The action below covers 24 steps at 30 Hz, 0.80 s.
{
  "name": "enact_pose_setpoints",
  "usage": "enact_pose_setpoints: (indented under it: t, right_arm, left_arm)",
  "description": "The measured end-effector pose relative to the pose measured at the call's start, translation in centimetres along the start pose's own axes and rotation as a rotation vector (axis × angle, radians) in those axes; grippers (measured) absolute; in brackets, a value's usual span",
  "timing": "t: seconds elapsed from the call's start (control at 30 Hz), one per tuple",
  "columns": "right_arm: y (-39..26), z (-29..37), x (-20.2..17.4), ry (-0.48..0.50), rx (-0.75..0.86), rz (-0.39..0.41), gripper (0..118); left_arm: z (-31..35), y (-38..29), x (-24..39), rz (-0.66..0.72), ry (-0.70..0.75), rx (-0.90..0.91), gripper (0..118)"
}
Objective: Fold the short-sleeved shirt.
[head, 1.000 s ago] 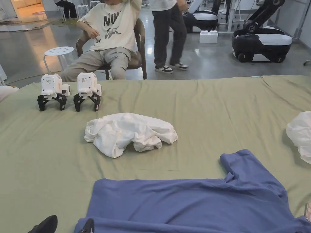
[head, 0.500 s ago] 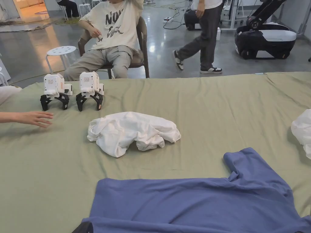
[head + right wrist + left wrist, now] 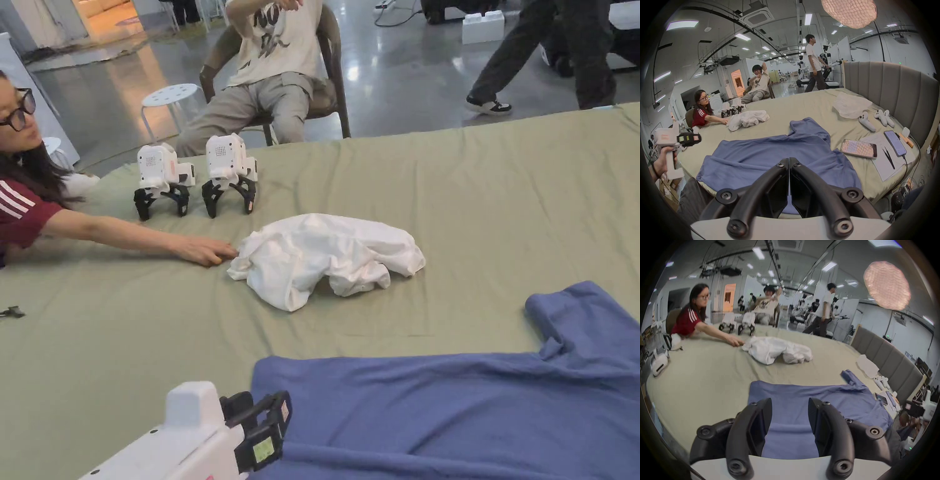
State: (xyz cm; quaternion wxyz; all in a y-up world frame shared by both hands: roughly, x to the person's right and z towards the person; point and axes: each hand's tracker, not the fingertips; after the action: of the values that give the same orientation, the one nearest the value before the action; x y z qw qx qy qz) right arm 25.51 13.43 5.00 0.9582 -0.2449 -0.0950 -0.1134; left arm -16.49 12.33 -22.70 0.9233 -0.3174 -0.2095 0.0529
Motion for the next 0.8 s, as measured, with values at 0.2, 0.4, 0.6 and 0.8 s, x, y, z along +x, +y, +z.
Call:
enact_pose_setpoints:
  t: [0.2,0.4,0.6,0.8]
  right_arm:
    - [-1.0,-0.3,2.0,-0.06,-0.069,-0.042,0]
    - [-1.9,-0.1,4.0,-0.131,-0.102,-0.111,0]
    - [-1.5,-1.5,5.0,-0.127,-0.145,-0.128,0]
    - [5.0,-8.0,6.3,-0.069,-0.174,-0.072,9]
  left_arm:
    - [-12.5,2.7,-4.2,-0.002,0.107,-0.131,48]
    - [-18.9,2.3,-6.8,0.08,0.203,-0.272,31]
    - [-19.2,1.8,-5.1,-0.007,0.184,-0.293,3]
    - [-20.5,2.1,-4.3,-0.08,0.22,-0.369,2]
